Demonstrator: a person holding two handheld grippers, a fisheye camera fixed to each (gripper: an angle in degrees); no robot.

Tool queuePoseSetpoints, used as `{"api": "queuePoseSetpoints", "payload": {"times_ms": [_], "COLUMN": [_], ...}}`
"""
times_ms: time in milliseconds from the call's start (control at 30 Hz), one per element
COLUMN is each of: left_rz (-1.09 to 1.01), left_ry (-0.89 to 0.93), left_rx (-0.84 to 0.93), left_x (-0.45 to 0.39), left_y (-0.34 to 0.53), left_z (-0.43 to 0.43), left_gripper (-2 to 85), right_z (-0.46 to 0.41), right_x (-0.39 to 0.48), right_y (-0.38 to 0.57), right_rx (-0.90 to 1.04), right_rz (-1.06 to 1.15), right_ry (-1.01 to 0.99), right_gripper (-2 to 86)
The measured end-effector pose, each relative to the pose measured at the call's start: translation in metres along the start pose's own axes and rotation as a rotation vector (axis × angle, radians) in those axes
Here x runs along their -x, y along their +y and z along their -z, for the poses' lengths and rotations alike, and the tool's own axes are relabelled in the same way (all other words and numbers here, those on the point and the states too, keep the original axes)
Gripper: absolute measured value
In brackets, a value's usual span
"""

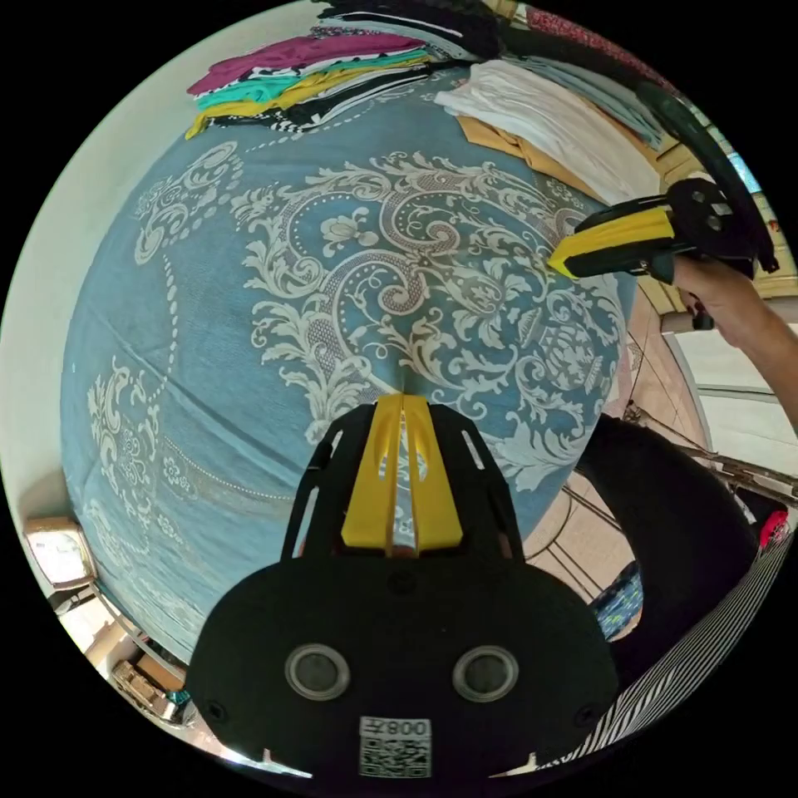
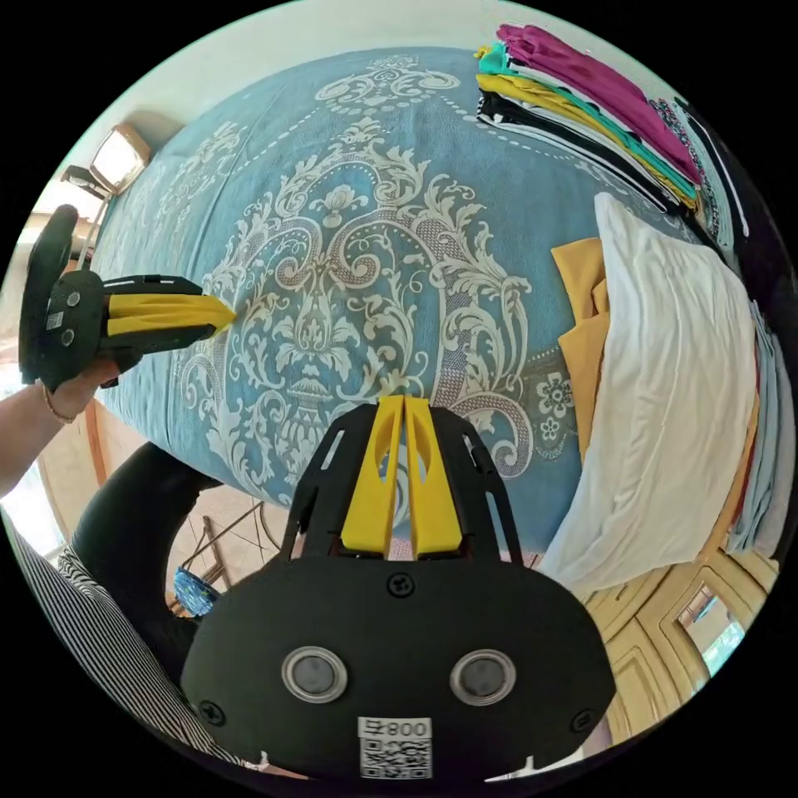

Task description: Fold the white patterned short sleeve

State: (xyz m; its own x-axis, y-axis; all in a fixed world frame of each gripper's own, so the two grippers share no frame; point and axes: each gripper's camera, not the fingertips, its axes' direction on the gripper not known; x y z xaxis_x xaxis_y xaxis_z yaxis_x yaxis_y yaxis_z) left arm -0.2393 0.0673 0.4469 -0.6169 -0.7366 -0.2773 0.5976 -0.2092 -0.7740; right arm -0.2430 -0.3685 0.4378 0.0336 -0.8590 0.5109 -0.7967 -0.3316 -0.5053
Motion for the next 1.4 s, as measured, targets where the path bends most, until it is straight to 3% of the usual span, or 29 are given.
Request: {"api": "queuePoseSetpoints", "payload": {"times_ms": [200,533,700,800,867,933,1100,1400], "left_rz": [-0.032,-0.002,0.077,0.099,0.115,0.114,0.146,0.149], "left_ry": [0.025,0.187,0.074,-0.06,-0.05,-0.042,-0.028,-0.14], "left_rx": [-0.164,-0.202,-0.234,-0.188,-0.13,-0.021,-0.082,-0.078], "left_x": [-0.003,-0.018,-0.053,-0.063,-0.062,-0.061,-0.065,-0.083], "left_y": [0.045,0.131,0.219,0.245,0.25,0.254,0.275,0.301], "left_z": [-0.004,0.01,0.039,0.033,0.016,-0.015,-0.018,-0.023], "left_gripper": [0.6,4.4,3.9,3.1,2.6,2.3,3.0,3.2], "right_z": [-0.001,-0.013,0.026,0.036,0.029,0.024,0.058,0.113], "right_x": [0.018,0.082,0.104,0.118,0.118,0.111,0.065,-0.067], "right_y": [0.048,0.105,0.152,0.183,0.196,0.211,0.226,0.138], "right_rx": [-0.179,-0.332,-0.355,-0.374,-0.345,-0.326,-0.434,-0.522], "right_rz": [-0.059,-0.151,-0.161,-0.166,-0.177,-0.211,-0.312,-0.444], "right_ry": [0.054,0.339,0.091,0.14,0.13,0.106,0.112,0.179], "right_gripper": [0.3,1.1,2.9,4.4,4.7,4.9,5.8,6.7]}}
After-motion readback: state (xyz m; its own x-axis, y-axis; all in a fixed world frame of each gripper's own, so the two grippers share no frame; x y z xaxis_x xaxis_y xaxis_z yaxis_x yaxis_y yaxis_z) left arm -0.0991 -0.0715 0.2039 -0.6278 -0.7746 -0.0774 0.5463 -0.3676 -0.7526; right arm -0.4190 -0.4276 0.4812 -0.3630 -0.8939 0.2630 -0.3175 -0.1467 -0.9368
